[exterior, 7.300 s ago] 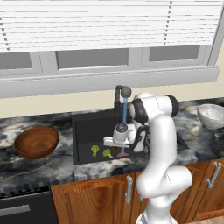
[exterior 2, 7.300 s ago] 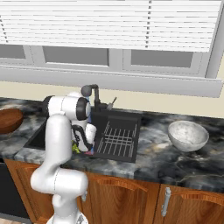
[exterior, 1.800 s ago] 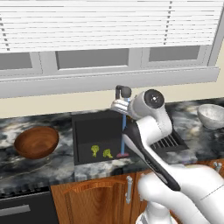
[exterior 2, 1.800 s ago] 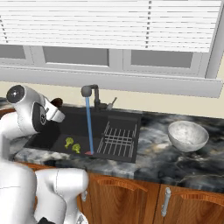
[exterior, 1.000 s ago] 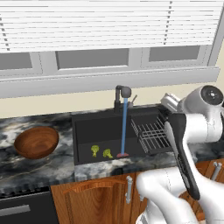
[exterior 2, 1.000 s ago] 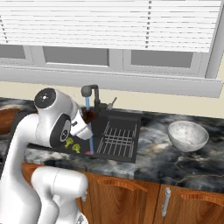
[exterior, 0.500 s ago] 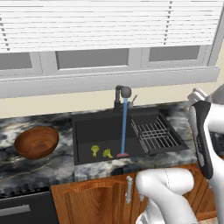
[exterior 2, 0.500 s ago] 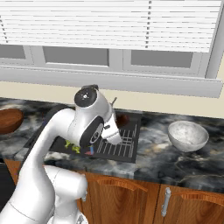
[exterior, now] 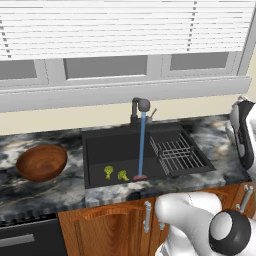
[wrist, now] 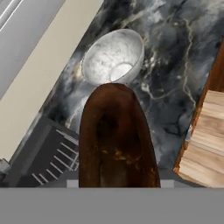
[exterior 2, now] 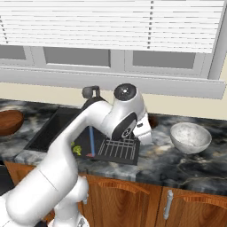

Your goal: Pick the broccolis from the sink and place them in one bowl. Place the sweet potato in the other bowl. Then turn off the sink faucet.

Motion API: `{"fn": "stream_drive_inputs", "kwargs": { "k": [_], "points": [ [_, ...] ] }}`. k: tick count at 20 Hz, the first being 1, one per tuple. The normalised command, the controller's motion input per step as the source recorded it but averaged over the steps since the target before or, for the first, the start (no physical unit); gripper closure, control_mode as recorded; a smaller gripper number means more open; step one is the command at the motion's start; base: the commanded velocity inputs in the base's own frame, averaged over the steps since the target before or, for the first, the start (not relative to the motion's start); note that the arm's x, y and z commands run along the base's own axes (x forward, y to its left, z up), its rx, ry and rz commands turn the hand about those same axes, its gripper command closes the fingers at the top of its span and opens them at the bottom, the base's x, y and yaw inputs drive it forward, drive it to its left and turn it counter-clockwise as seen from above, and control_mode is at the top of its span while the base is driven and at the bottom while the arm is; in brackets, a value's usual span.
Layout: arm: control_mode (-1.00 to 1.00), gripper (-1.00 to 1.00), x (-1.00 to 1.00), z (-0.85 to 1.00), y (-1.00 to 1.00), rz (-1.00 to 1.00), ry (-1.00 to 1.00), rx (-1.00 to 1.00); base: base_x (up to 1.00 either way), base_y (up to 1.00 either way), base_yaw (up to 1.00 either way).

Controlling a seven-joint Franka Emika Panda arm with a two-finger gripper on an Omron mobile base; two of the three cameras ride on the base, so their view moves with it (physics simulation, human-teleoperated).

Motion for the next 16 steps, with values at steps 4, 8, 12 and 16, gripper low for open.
{"fn": "stream_drive_inputs", "kwargs": {
  "k": [4,8,12,16],
  "points": [
    [-1.0,1.0,0.44,-0.03,-0.65,-0.01,0.15,0.0,0.0,0.0,0.0],
    [-1.0,1.0,0.42,-0.03,-0.5,0.0,0.17,0.02,0.0,0.0,0.0],
    [-1.0,1.0,0.27,-0.27,-0.4,0.0,0.14,0.04,0.0,0.0,0.0],
    [-1.0,1.0,0.27,-0.43,-0.35,0.0,0.11,0.04,0.0,0.0,0.0]
  ]
}}
